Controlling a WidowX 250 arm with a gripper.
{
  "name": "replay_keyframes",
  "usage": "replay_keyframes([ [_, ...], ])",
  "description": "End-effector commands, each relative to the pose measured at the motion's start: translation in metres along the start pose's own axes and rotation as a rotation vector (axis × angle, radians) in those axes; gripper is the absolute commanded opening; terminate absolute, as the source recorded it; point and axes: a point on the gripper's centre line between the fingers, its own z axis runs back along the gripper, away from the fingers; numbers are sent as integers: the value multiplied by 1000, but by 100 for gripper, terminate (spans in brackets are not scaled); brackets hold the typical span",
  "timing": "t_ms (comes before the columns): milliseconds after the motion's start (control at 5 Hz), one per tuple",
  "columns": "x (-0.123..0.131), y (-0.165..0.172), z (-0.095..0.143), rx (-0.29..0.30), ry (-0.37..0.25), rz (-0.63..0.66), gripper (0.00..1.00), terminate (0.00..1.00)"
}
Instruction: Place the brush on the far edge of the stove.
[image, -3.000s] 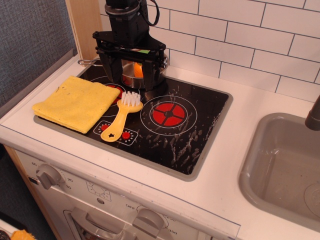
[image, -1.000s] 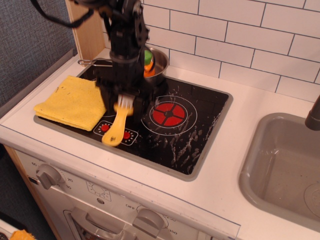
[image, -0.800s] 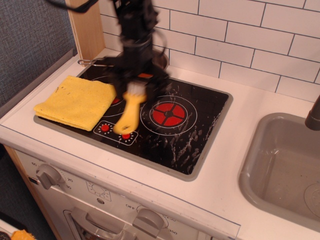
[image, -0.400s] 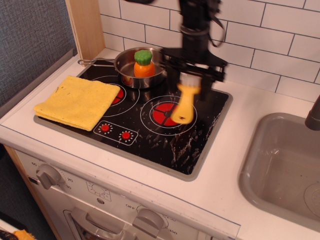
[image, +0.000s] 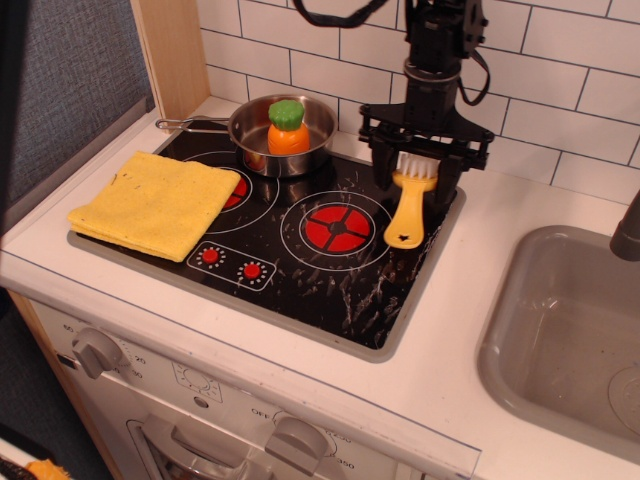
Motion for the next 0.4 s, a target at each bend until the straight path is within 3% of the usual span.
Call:
replay_keyframes([
  [0,27,4,27,-14,-97,2,100,0],
  [200,26,5,33,-15,-99,-16,100,0],
])
